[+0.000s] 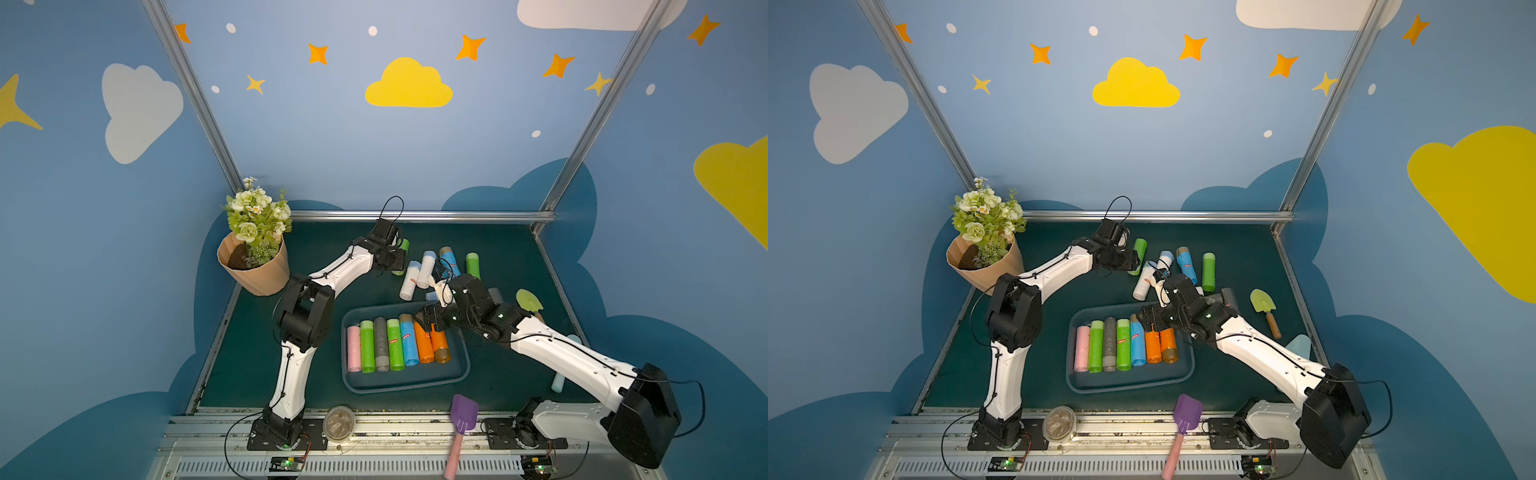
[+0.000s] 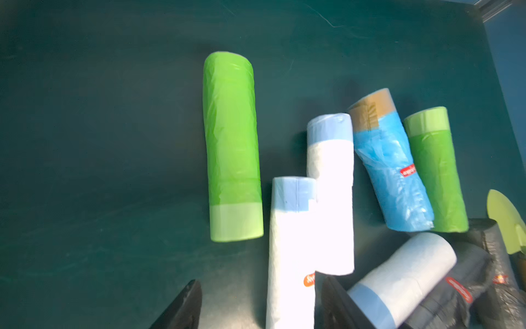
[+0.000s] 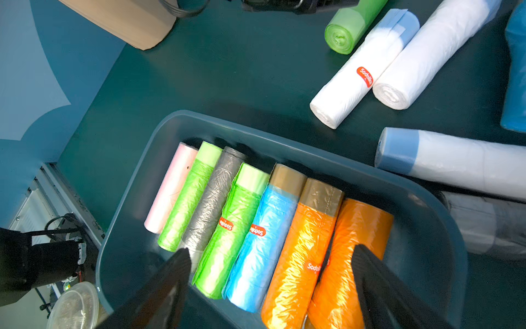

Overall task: Put the roll of trash bags into the storage box
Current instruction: Pick up the roll of trash bags from the center of the board.

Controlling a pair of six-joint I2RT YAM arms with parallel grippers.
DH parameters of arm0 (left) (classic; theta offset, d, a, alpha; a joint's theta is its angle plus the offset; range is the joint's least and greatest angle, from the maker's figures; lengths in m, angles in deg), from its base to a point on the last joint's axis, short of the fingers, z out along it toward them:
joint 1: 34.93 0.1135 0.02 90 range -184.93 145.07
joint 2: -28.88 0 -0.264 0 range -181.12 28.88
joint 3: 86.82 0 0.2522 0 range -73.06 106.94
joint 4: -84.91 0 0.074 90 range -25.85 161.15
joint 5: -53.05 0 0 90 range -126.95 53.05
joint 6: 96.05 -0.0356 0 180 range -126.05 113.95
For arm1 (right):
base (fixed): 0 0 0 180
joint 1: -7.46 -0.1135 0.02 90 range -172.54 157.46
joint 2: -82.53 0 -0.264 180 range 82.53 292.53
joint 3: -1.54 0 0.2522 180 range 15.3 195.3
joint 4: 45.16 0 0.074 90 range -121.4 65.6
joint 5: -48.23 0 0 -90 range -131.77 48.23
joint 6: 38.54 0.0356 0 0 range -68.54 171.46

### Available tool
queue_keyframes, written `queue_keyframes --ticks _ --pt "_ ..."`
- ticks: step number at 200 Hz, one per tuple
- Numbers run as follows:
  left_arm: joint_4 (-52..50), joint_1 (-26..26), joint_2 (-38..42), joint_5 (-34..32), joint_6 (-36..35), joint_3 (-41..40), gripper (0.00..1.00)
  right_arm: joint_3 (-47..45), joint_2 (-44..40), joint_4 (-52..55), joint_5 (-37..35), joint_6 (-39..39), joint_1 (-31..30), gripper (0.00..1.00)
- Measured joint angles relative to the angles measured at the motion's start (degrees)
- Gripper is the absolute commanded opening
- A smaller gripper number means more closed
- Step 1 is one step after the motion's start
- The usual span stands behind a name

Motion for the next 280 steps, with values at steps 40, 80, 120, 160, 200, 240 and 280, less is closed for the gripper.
queue_keyframes --ticks 40,80,120,160,200,240,280 --pt "-0.7 0.33 -4.74 0.17 -0.96 5.44 0.67 -0.74 -0.81 -0.13 -0.74 -0.02 0.0 0.87" --pt "-1.64 0.42 -8.55 0.07 -1.4 9.73 0.67 -0.98 -0.81 -0.09 -1.4 -0.02 0.02 0.87" --pt "-2.95 0.46 -11.98 0.0 -1.49 13.94 0.67 -0.98 -0.42 -0.09 -1.73 -0.11 0.04 0.87" --pt "-3.78 0.5 -13.97 -0.17 -1.46 15.58 0.67 -0.98 0.44 -0.07 -2.34 -0.28 0.07 0.87" --pt "-4.11 0.66 -15.72 -2.16 -1.49 17.25 0.66 -0.98 0.48 -0.09 -2.64 -0.26 0.46 0.87" --pt "-5.66 1.07 -18.95 -3.8 -1.77 20.9 0.64 -0.98 1.25 -0.11 -2.69 -0.26 1.22 0.87" --pt "-6.49 1.18 -20.98 -4.09 -2.51 22.86 0.63 -0.98 2.14 -0.13 -2.62 -0.17 1.86 0.87"
